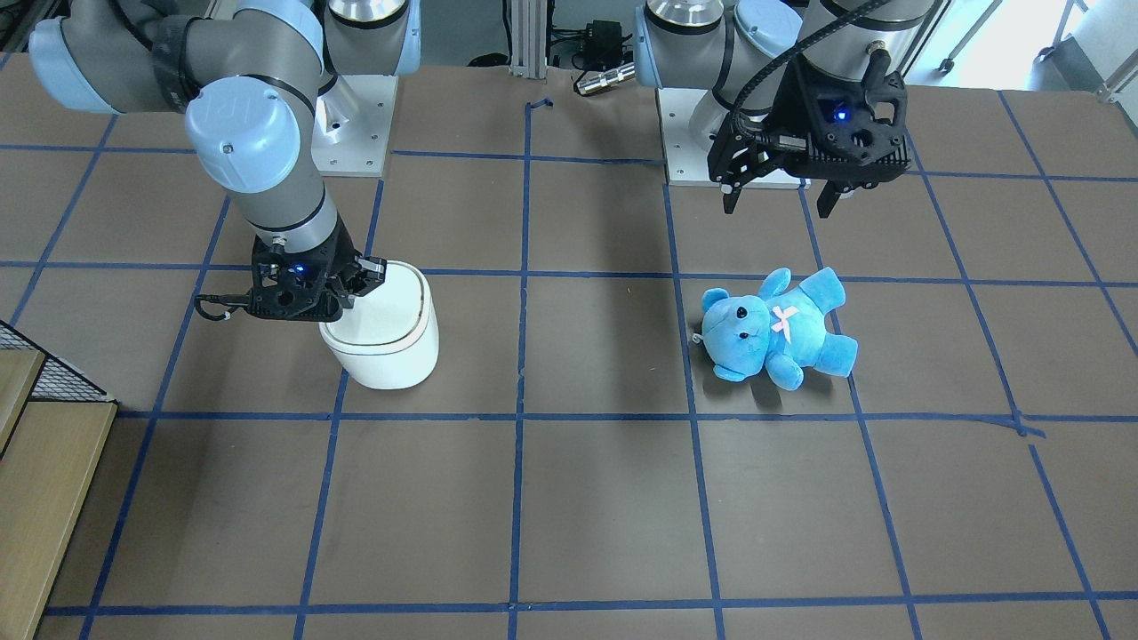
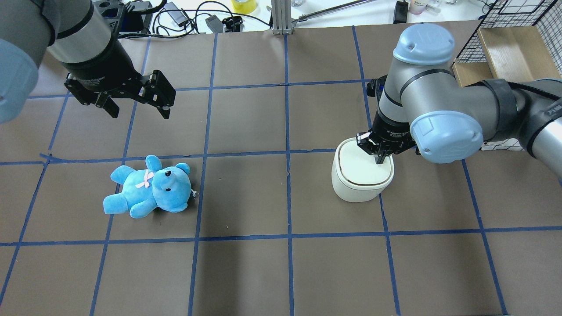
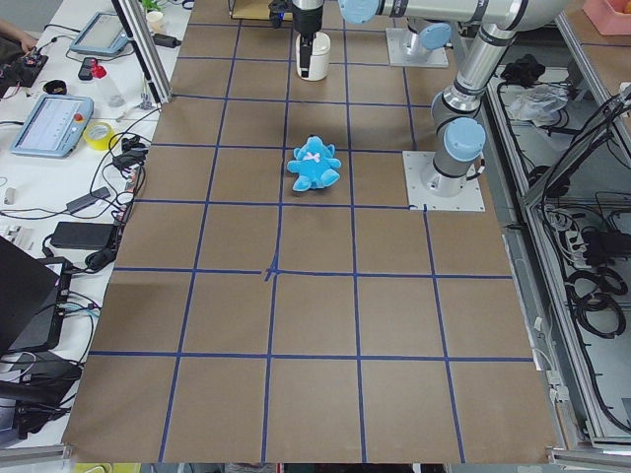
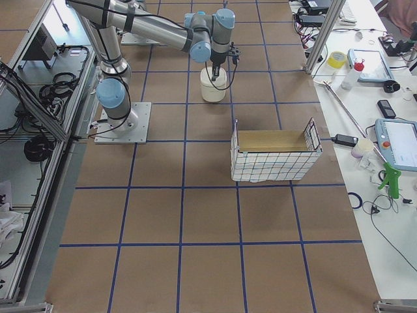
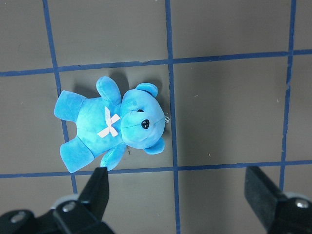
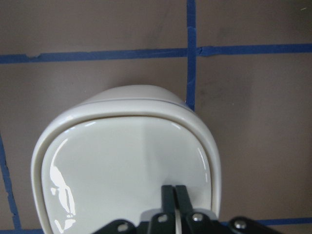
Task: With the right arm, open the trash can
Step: 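Raise the right gripper away from the opened trash can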
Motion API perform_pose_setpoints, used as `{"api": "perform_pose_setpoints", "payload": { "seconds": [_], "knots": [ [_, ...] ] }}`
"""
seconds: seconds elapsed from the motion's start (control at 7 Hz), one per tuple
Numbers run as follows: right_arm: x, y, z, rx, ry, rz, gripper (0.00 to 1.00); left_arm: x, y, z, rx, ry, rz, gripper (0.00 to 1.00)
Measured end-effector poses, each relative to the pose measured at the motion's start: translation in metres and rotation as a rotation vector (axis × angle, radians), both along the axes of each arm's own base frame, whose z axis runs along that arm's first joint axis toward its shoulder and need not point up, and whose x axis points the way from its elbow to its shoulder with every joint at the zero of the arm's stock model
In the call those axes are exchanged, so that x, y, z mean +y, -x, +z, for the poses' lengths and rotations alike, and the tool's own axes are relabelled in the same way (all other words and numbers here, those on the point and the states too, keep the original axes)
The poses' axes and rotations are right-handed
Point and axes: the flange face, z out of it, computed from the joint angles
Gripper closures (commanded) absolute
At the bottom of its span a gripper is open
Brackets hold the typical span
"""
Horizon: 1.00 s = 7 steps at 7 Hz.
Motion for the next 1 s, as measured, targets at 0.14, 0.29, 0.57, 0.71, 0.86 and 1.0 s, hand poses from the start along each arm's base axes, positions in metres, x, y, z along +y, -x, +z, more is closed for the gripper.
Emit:
{"api": "perform_pose_setpoints", "payload": {
  "seconds": [0.14,0.29,0.57,0.71,0.86,1.0],
  "knots": [
    [-0.002,0.001,0.032,0.007,0.051,0.001,0.00,0.000,0.000,0.000,0.000,0.000,0.000,0.00],
    [-0.004,0.001,0.069,0.008,0.082,0.001,0.00,0.000,0.000,0.000,0.000,0.000,0.000,0.00],
    [-0.007,0.000,0.142,-0.003,0.156,0.008,0.00,0.000,0.000,0.000,0.000,0.000,0.000,0.00],
    [-0.005,-0.001,0.171,-0.007,0.188,0.012,0.00,0.000,0.000,0.000,0.000,0.000,0.000,0.00],
    [-0.001,-0.001,0.185,-0.007,0.186,0.015,0.00,0.000,0.000,0.000,0.000,0.000,0.001,0.00],
    [0.001,-0.001,0.188,-0.003,0.177,0.016,0.00,0.000,0.000,0.000,0.000,0.000,0.001,0.00]
  ]
}}
